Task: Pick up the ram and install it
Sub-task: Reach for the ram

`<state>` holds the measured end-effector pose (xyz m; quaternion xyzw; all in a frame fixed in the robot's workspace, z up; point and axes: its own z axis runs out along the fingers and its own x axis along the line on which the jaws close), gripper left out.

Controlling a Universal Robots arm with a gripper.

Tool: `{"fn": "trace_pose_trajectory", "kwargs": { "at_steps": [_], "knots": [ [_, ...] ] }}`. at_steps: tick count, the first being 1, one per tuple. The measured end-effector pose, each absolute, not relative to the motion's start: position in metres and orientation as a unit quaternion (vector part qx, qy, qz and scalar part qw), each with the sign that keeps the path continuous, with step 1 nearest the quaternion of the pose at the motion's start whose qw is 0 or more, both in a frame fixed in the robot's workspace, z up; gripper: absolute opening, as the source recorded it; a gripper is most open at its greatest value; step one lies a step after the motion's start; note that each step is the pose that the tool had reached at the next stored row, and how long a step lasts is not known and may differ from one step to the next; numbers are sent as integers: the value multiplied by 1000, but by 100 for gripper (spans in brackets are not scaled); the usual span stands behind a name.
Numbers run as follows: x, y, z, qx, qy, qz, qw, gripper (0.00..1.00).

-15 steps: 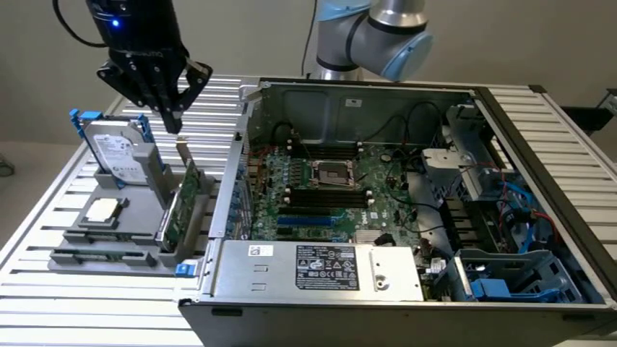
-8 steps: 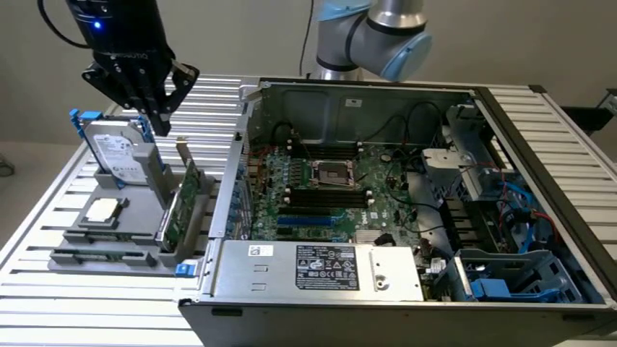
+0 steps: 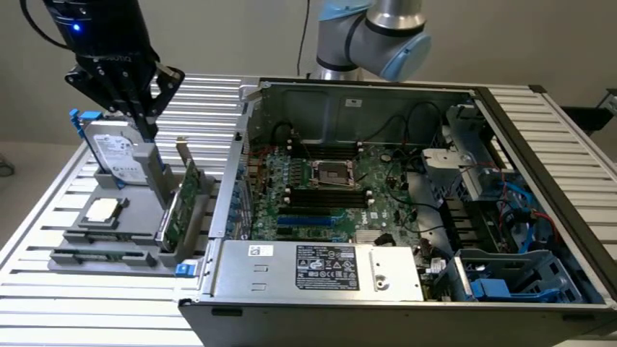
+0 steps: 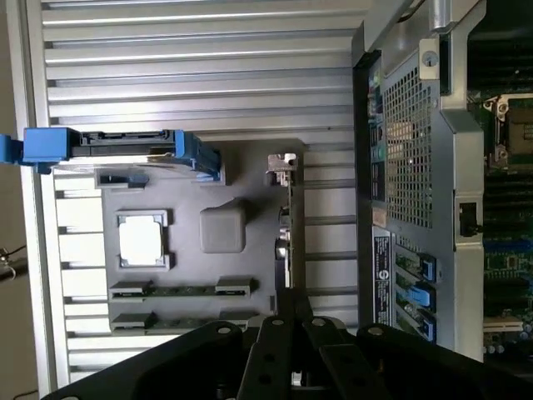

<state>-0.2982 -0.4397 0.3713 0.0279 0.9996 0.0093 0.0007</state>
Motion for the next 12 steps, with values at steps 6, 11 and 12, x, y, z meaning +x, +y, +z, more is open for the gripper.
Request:
{"fn": "trace_pose_trajectory", "kwargs": {
  "at_steps": [6, 11, 12],
  "knots": [
    [-310, -445, 371, 27, 1000, 9, 1, 11],
    [-320, -449, 371, 26, 1000, 9, 1, 11],
    [-322, -450, 371, 25, 1000, 9, 1, 11]
  ]
}}
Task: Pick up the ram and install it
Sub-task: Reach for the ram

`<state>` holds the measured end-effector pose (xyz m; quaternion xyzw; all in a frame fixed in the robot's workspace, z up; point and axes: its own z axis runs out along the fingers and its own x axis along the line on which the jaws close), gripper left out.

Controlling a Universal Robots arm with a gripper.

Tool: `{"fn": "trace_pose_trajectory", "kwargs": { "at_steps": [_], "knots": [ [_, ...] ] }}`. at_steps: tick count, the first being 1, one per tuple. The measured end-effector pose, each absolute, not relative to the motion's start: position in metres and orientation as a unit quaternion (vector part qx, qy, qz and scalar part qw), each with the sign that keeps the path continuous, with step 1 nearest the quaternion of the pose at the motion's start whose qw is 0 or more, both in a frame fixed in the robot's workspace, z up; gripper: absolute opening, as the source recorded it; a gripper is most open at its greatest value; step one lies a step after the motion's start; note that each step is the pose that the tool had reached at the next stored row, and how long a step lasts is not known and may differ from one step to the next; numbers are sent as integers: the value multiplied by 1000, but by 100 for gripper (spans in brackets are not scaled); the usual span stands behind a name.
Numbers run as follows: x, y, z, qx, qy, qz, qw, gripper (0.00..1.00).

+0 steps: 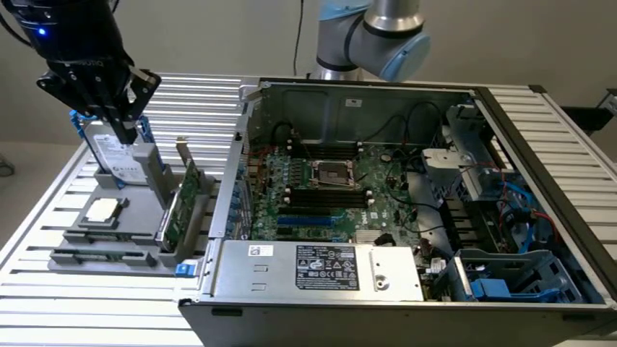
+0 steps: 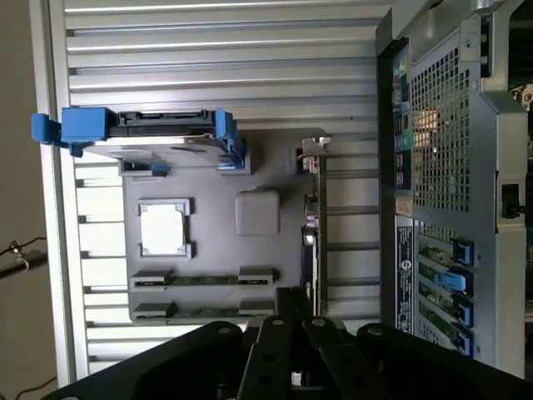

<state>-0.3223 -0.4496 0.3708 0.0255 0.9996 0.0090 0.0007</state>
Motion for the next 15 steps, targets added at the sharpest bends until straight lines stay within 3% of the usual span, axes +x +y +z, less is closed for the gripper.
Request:
{"fn": "trace_pose_trajectory", "kwargs": {
  "at_steps": [15],
  "knots": [
    [-343, -467, 366, 21, 1000, 9, 0, 11]
  ]
}}
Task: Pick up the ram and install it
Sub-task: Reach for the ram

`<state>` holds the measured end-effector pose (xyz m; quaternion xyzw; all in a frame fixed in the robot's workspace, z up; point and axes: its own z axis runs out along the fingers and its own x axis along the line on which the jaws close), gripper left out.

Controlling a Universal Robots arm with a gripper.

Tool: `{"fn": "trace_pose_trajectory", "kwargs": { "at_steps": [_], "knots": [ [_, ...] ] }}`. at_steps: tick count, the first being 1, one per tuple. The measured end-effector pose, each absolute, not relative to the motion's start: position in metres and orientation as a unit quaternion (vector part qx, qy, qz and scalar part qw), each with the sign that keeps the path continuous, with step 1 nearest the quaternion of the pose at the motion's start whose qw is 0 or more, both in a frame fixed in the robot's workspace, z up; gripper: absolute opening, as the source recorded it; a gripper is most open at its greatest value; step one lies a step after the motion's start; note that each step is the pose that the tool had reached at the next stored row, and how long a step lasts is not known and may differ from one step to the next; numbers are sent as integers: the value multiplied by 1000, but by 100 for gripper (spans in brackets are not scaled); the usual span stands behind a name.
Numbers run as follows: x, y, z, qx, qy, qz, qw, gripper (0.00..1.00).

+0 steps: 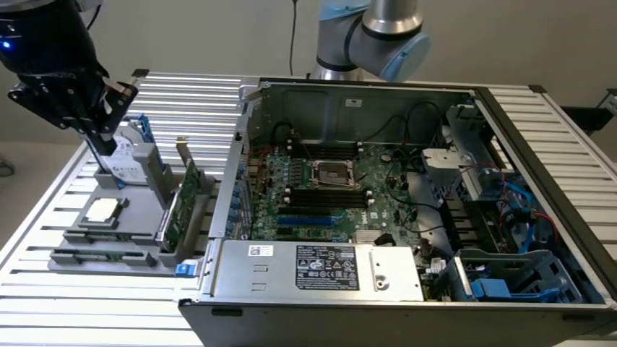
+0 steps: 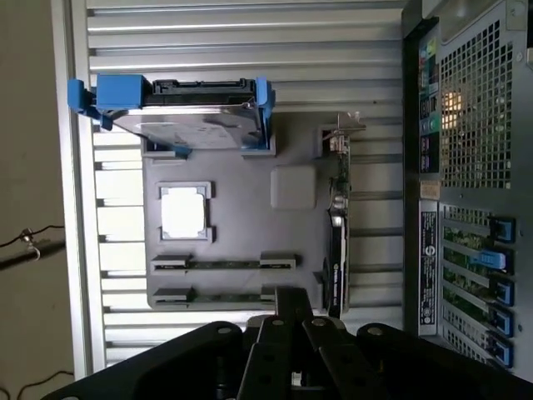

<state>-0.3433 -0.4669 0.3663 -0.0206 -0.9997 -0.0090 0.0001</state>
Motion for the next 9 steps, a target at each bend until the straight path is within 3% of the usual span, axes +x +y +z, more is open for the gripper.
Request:
{"fn": "trace_pose_trajectory", "kwargs": {
  "at_steps": [9],
  "knots": [
    [-346, -481, 359, -14, -1000, -9, 3, 11]
  ]
}}
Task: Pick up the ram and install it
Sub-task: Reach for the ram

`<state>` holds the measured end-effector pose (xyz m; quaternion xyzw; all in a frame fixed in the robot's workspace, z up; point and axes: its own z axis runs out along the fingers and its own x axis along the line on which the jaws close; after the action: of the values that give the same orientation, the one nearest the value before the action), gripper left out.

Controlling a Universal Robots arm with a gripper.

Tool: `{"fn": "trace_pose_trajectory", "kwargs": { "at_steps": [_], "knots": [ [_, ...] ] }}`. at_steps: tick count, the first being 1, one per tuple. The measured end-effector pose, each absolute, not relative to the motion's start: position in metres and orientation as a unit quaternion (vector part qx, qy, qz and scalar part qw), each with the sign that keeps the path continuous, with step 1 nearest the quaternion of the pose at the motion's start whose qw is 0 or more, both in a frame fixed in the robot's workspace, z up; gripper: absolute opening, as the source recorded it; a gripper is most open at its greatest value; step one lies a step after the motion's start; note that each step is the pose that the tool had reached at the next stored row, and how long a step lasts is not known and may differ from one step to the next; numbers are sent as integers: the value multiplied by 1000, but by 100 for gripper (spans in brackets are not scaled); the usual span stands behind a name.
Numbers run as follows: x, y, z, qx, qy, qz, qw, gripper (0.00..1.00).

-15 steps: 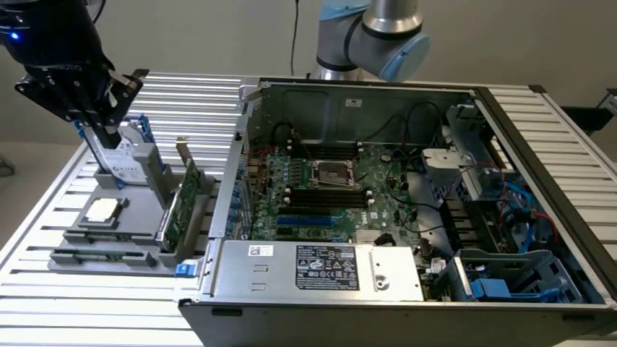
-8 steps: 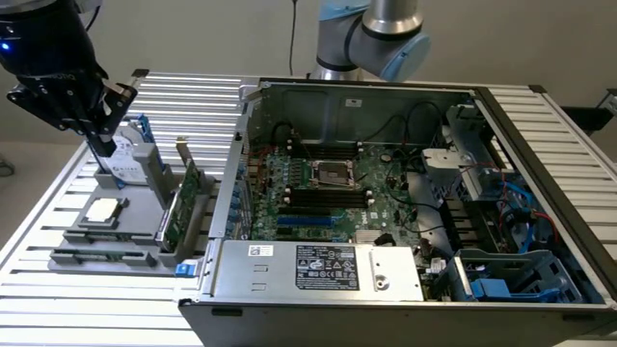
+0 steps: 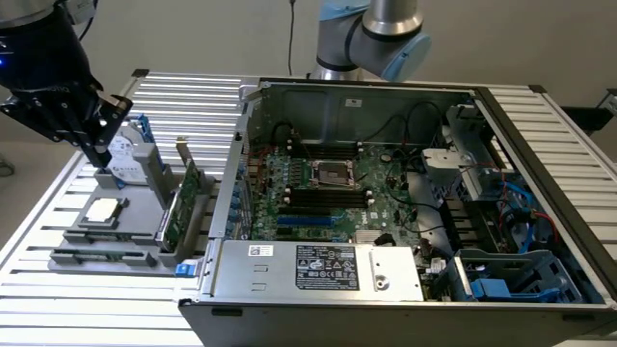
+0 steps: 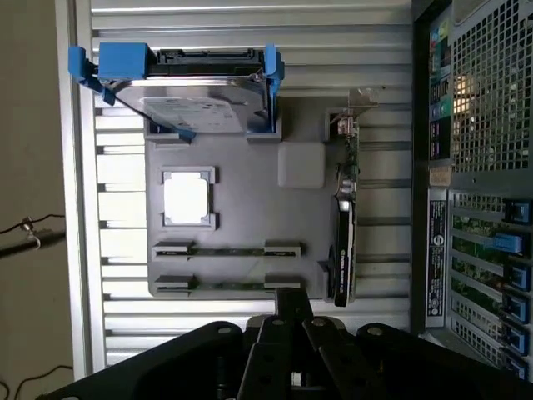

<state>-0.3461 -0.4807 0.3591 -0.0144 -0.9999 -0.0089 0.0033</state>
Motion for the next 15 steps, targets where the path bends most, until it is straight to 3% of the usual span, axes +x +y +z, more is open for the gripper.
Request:
{"fn": "trace_pose_trajectory", "kwargs": {
  "at_steps": [15],
  "knots": [
    [-361, -493, 347, -6, -1000, -7, 6, 11]
  ]
}}
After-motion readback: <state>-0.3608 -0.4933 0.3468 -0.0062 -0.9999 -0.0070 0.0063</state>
